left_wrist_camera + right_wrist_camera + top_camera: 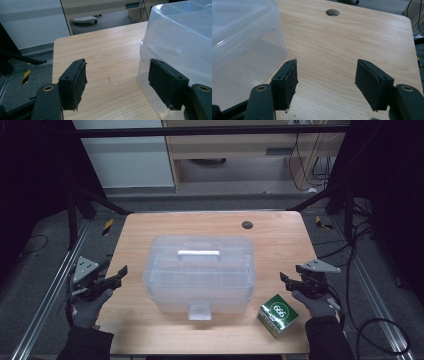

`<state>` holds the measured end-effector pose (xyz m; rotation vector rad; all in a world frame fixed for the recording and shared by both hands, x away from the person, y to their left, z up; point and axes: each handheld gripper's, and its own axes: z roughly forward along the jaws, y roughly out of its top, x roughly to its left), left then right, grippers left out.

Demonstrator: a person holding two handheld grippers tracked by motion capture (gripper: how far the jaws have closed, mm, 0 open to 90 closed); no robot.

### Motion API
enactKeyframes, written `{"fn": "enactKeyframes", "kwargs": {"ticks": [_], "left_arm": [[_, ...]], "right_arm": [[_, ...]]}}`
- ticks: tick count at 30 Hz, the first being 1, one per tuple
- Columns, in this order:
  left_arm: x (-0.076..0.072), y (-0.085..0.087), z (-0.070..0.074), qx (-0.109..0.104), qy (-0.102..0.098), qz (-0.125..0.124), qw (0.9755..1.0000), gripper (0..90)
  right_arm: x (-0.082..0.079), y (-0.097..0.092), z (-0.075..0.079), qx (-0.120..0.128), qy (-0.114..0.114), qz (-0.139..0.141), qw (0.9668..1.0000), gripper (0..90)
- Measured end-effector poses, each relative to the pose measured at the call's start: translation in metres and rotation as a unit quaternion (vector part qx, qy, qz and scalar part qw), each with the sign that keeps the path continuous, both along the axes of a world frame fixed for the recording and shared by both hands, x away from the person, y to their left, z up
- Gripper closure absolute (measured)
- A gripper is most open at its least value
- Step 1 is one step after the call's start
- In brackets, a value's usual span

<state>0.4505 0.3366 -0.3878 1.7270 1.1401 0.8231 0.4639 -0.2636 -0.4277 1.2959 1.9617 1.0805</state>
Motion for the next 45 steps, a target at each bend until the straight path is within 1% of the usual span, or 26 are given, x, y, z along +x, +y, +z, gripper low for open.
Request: {"fn": "enactKeyframes", "kwargs": {"ticks": [2, 5, 8, 10, 14, 16, 17, 19, 21, 25, 26, 27, 29, 30, 32, 33, 36, 37, 38, 39, 40, 41, 42, 43, 45], "left_arm": [[-0.001, 0.000, 0.005, 0.002, -0.005, -0.001, 1.0000, 29.7], [-0.003, 0.002, 0.013, 0.004, -0.012, -0.010, 0.9999, 29.5], [-0.004, 0.003, 0.016, 0.006, -0.016, -0.013, 0.9998, 28.7], [-0.004, 0.007, 0.024, 0.003, -0.026, -0.019, 0.9995, 28.8], [-0.002, 0.009, 0.029, 0.001, -0.030, -0.026, 0.9992, 29.3], [0.000, 0.009, 0.033, 0.000, -0.030, -0.036, 0.9989, 29.4], [0.001, 0.009, 0.035, -0.002, -0.031, -0.041, 0.9987, 29.8], [0.003, 0.006, 0.038, 0.006, -0.032, -0.043, 0.9986, 29.9], [0.004, 0.004, 0.042, 0.007, -0.037, -0.047, 0.9982, 29.7], [0.008, -0.003, 0.049, 0.007, -0.037, -0.051, 0.9980, 31.0], [0.009, -0.005, 0.050, 0.010, -0.038, -0.054, 0.9978, 31.1], [0.010, -0.009, 0.054, 0.020, -0.038, -0.060, 0.9973, 30.9], [0.011, -0.010, 0.057, 0.024, -0.037, -0.064, 0.9970, 30.5], [0.012, -0.014, 0.062, 0.033, -0.040, -0.068, 0.9963, 30.8], [0.013, -0.015, 0.064, 0.036, -0.041, -0.071, 0.9960, 30.8], [0.013, -0.017, 0.068, 0.042, -0.041, -0.076, 0.9954, 30.8], [0.014, -0.020, 0.072, 0.047, -0.039, -0.082, 0.9947, 30.7], [0.014, -0.023, 0.075, 0.057, -0.037, -0.089, 0.9937, 30.7], [0.014, -0.023, 0.075, 0.057, -0.037, -0.089, 0.9937, 30.6], [0.014, -0.024, 0.076, 0.063, -0.038, -0.090, 0.9933, 30.7], [0.014, -0.026, 0.080, 0.073, -0.046, -0.097, 0.9916, 30.6], [0.014, -0.026, 0.080, 0.073, -0.046, -0.097, 0.9916, 30.6], [0.012, -0.027, 0.082, 0.073, -0.041, -0.098, 0.9917, 30.6], [0.011, -0.029, 0.087, 0.077, -0.046, -0.103, 0.9907, 30.7], [0.011, -0.031, 0.088, 0.078, -0.047, -0.106, 0.9902, 30.6]], "right_arm": [[0.001, 0.000, 0.000, -0.002, 0.001, 0.002, 1.0000, 34.4], [0.001, 0.000, -0.002, -0.005, 0.004, 0.002, 1.0000, 34.3], [0.001, 0.000, -0.002, -0.007, 0.004, -0.002, 1.0000, 34.3], [0.000, 0.000, -0.002, -0.005, 0.002, -0.003, 1.0000, 34.3], [0.000, -0.001, -0.002, -0.007, 0.003, -0.003, 1.0000, 34.3], [0.000, -0.001, -0.003, -0.007, 0.005, -0.002, 1.0000, 34.2], [0.000, -0.001, -0.003, -0.008, 0.005, -0.001, 1.0000, 34.2], [0.001, -0.001, -0.003, -0.009, 0.006, -0.001, 0.9999, 34.2], [0.001, 0.000, -0.003, -0.008, 0.007, -0.001, 0.9999, 34.2], [0.000, 0.000, -0.002, -0.010, 0.003, 0.001, 0.9999, 34.2], [0.000, 0.000, -0.002, -0.009, 0.003, 0.001, 1.0000, 34.3], [0.000, 0.000, -0.002, -0.009, 0.003, 0.003, 0.9999, 34.2], [0.000, -0.001, -0.002, -0.010, 0.004, 0.002, 0.9999, 34.1], [0.000, -0.001, -0.002, -0.010, 0.005, 0.002, 0.9999, 34.0], [0.000, -0.001, -0.002, -0.010, 0.006, 0.001, 0.9999, 34.0], [0.000, -0.001, -0.002, -0.009, 0.007, -0.001, 0.9999, 34.0], [0.000, -0.001, -0.003, -0.013, 0.007, 0.001, 0.9999, 34.0], [0.000, -0.001, -0.003, -0.011, 0.008, 0.001, 0.9999, 34.0], [0.000, -0.001, -0.003, -0.012, 0.009, 0.002, 0.9999, 34.3], [0.000, -0.001, -0.003, -0.013, 0.010, 0.002, 0.9999, 34.6], [0.000, -0.001, -0.003, -0.015, 0.010, 0.003, 0.9998, 34.8], [0.000, -0.001, -0.003, -0.015, 0.010, 0.003, 0.9998, 34.8], [0.000, 0.000, -0.003, -0.016, 0.011, 0.003, 0.9998, 34.8], [-0.001, 0.000, -0.003, -0.016, 0.010, 0.003, 0.9998, 35.0], [-0.001, 0.000, -0.003, -0.016, 0.009, 0.003, 0.9998, 35.1]]}}
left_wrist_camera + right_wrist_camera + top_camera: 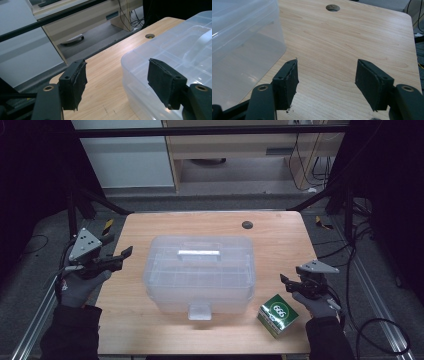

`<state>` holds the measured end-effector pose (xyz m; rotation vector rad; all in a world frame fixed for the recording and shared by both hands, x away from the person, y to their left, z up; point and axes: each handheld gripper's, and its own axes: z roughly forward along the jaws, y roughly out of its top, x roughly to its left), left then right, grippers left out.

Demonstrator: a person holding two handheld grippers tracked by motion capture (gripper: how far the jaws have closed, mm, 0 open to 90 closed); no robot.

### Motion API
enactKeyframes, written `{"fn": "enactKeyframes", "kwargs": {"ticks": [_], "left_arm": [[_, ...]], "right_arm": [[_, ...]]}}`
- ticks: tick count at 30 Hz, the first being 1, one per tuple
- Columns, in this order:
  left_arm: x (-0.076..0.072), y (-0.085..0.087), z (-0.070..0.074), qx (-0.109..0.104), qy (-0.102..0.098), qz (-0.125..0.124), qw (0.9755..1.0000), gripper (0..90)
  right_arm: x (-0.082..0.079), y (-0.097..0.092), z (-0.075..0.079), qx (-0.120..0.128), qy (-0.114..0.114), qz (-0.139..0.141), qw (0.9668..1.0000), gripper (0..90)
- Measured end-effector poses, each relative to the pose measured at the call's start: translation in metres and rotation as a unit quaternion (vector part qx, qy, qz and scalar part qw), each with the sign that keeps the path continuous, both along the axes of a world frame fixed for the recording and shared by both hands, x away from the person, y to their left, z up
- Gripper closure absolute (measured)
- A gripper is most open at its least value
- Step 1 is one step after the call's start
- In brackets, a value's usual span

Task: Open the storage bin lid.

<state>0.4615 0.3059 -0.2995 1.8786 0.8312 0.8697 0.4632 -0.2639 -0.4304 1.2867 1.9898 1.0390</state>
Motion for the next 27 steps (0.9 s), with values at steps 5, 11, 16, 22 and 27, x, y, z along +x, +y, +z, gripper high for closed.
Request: {"fn": "enactKeyframes", "kwargs": {"ticks": [5, 11, 16, 22, 27], "left_arm": [[0.000, -0.008, 0.004, 0.017, 0.003, -0.011, 0.9998, 30.5], [-0.001, -0.020, 0.010, 0.035, 0.001, -0.031, 0.9989, 30.7], [0.000, -0.028, 0.014, 0.041, -0.003, -0.043, 0.9982, 30.6], [0.002, -0.042, 0.016, 0.058, -0.001, -0.058, 0.9966, 30.4], [0.005, -0.050, 0.016, 0.074, 0.002, -0.069, 0.9949, 30.5]], "right_arm": [[0.000, 0.000, 0.000, -0.002, 0.002, 0.003, 1.0000, 35.9], [0.000, 0.001, -0.001, -0.008, 0.001, 0.006, 1.0000, 37.4], [0.000, 0.001, 0.000, -0.010, 0.001, 0.006, 0.9999, 38.0], [0.000, 0.002, 0.000, -0.011, 0.002, 0.006, 0.9999, 38.3], [0.000, 0.002, -0.001, -0.012, 0.003, 0.006, 0.9999, 38.4]]}}
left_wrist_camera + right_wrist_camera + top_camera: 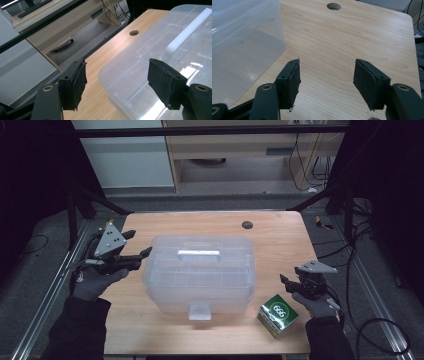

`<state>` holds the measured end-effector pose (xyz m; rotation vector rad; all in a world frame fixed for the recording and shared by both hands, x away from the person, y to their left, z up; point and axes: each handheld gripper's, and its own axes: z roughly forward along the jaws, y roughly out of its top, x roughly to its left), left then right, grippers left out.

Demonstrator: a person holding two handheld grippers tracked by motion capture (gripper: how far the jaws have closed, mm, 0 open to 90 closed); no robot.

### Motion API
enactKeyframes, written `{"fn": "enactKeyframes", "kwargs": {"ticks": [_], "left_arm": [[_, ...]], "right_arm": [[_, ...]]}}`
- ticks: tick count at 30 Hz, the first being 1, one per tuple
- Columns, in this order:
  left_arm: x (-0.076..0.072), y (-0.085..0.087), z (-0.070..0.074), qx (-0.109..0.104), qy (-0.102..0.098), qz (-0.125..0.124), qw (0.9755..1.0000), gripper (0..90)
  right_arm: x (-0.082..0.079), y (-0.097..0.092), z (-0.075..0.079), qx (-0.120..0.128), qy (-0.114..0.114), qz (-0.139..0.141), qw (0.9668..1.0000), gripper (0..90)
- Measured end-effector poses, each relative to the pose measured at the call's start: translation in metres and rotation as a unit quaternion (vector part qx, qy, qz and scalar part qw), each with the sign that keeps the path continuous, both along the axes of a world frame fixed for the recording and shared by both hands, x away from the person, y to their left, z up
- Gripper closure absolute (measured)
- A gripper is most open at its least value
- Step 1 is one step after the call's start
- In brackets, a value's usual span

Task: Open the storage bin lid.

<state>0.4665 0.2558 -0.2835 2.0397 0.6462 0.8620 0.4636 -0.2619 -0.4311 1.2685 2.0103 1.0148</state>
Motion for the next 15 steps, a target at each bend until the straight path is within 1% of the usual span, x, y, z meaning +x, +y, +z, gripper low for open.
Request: {"fn": "enactKeyframes", "kwargs": {"ticks": [1, 2, 3, 4, 5, 7, 8, 9, 10, 15], "left_arm": [[0.000, -0.002, 0.000, 0.006, 0.001, -0.002, 1.0000, 30.5], [0.000, -0.003, 0.001, 0.018, 0.002, -0.006, 0.9998, 30.6], [0.001, -0.005, 0.001, 0.016, 0.003, -0.007, 0.9998, 30.6], [0.001, -0.008, 0.001, 0.020, 0.003, -0.010, 0.9997, 30.6], [0.001, -0.009, 0.002, 0.031, 0.003, -0.014, 0.9994, 30.6], [0.001, -0.014, 0.002, 0.033, 0.004, -0.018, 0.9993, 30.5], [0.001, -0.015, 0.002, 0.038, 0.005, -0.020, 0.9991, 30.4], [0.001, -0.018, 0.002, 0.037, 0.006, -0.023, 0.9990, 30.4], [0.002, -0.020, 0.003, 0.041, 0.006, -0.026, 0.9988, 30.4], [0.002, -0.030, 0.001, 0.057, 0.008, -0.037, 0.9976, 30.4]], "right_arm": [[0.000, 0.000, 0.000, 0.000, 0.000, 0.000, 1.0000, 38.6], [0.000, 0.000, 0.000, -0.001, 0.000, 0.000, 1.0000, 38.6], [0.000, 0.000, 0.000, -0.001, 0.000, -0.001, 1.0000, 38.7], [0.000, 0.000, 0.000, -0.001, 0.001, -0.001, 1.0000, 38.7], [0.000, 0.000, 0.000, -0.001, 0.001, 0.000, 1.0000, 38.7], [0.000, 0.000, 0.000, -0.001, 0.002, 0.001, 1.0000, 38.8], [0.000, 0.000, 0.000, 0.000, 0.003, 0.003, 1.0000, 38.9], [0.000, 0.000, 0.000, 0.000, 0.003, 0.003, 1.0000, 38.9], [0.000, 0.000, 0.000, -0.002, 0.002, 0.007, 1.0000, 39.0], [0.000, 0.000, 0.000, -0.002, 0.003, 0.006, 1.0000, 39.2]]}}
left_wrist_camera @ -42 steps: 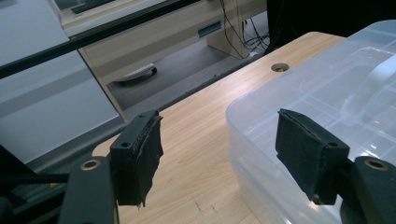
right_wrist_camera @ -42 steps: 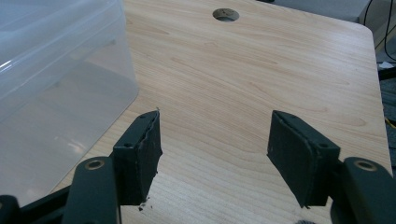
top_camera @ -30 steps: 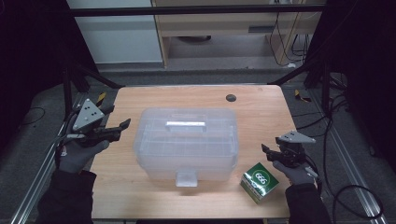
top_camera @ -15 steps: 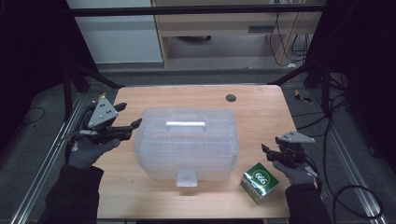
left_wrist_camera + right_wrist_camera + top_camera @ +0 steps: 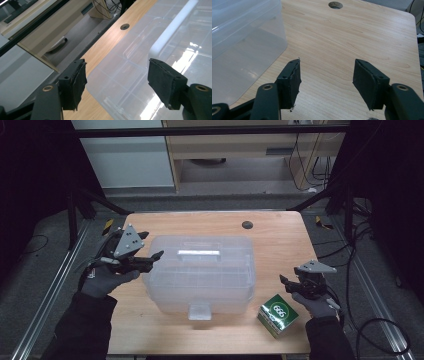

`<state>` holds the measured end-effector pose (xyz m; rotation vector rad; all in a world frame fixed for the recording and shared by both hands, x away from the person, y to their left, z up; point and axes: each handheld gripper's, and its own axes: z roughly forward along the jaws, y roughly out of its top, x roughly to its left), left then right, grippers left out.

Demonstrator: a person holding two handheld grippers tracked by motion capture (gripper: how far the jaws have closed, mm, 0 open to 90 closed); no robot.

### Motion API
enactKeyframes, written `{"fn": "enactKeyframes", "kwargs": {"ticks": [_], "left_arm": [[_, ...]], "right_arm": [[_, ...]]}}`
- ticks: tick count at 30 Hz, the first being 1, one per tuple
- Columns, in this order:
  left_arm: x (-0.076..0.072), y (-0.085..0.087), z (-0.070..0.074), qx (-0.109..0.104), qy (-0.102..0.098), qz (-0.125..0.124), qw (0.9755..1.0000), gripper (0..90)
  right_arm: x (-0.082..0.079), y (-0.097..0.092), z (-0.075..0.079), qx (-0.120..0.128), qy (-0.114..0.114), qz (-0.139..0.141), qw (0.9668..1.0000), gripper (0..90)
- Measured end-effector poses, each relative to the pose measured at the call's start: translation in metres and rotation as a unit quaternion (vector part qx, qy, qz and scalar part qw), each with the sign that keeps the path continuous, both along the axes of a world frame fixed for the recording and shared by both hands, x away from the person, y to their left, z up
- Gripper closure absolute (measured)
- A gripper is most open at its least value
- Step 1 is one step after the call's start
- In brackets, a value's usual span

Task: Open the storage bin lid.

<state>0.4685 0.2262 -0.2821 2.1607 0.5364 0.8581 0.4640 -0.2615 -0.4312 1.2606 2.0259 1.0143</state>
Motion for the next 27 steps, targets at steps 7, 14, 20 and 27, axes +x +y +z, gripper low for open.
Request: {"fn": "enactKeyframes", "kwargs": {"ticks": [7, 14, 20, 27], "left_arm": [[0.000, -0.012, -0.001, 0.027, 0.004, -0.011, 0.9996, 30.0], [0.000, -0.024, -0.003, 0.055, 0.009, -0.024, 0.9981, 30.3], [0.002, -0.033, -0.003, 0.072, 0.009, -0.033, 0.9968, 30.6], [0.000, -0.043, -0.001, 0.090, 0.006, -0.045, 0.9949, 32.7]], "right_arm": [[0.000, 0.000, 0.000, 0.000, 0.003, 0.001, 1.0000, 39.6], [0.000, 0.000, -0.001, -0.004, 0.004, 0.004, 1.0000, 40.2], [0.001, 0.002, -0.002, -0.008, 0.009, 0.004, 0.9999, 40.9], [0.000, 0.001, -0.001, -0.006, 0.007, 0.006, 0.9999, 41.7]]}}
